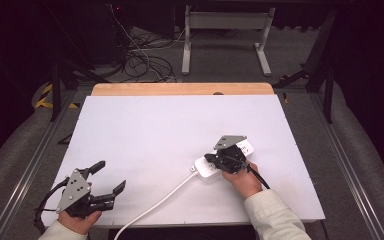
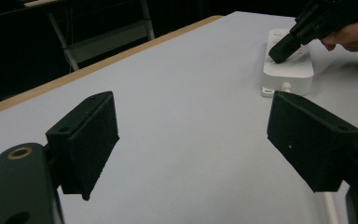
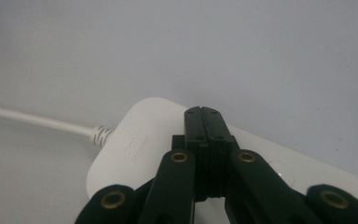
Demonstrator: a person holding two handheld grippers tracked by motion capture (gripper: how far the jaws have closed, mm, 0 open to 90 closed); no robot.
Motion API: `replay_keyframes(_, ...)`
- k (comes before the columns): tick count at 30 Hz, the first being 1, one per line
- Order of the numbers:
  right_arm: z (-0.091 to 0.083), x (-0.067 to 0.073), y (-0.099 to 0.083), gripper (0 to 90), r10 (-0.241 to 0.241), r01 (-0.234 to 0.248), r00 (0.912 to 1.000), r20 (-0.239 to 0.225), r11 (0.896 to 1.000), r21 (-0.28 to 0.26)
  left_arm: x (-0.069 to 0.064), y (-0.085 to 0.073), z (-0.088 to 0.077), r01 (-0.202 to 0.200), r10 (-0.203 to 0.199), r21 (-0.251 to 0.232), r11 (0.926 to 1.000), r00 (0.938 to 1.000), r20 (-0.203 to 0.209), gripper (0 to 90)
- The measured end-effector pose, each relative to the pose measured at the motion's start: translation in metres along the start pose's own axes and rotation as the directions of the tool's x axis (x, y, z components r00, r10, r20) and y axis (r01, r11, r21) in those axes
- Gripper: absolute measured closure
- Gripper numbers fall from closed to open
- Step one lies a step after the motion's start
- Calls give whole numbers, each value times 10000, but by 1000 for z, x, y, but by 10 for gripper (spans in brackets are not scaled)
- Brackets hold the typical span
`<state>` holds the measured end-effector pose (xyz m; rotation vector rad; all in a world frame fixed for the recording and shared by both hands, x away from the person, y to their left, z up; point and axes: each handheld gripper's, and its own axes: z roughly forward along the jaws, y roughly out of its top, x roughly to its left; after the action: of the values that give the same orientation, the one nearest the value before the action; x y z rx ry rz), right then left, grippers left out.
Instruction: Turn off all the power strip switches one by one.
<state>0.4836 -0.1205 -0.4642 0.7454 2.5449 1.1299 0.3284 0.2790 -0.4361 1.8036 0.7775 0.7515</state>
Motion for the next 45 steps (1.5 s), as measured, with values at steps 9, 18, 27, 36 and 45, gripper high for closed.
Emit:
replay_keyframes(9,-2,3,0,900,-44,44,10000,-6,9993,-360,1,0,0,-10,10,0,10000,10000,-13,169)
replay_keyframes(18,-22,-2,5,900,151,-109,9992,373,9938,-1108,1,0,0,-1,1,-1,10000,10000,-2,169)
replay_keyframes(27,-24,-15,-1,900,490,-417,9925,1116,9969,-668,1,0,0,22,-22,0,10000,10000,16,168)
replay_keyframes(36,-20,-24,-8,900,737,-698,9888,1296,9970,-346,1,0,0,23,-23,3,10000,10000,26,169)
replay_keyframes(45,-15,-24,-9,900,768,-751,9898,1198,9970,-187,2,0,0,33,-33,6,10000,10000,23,169)
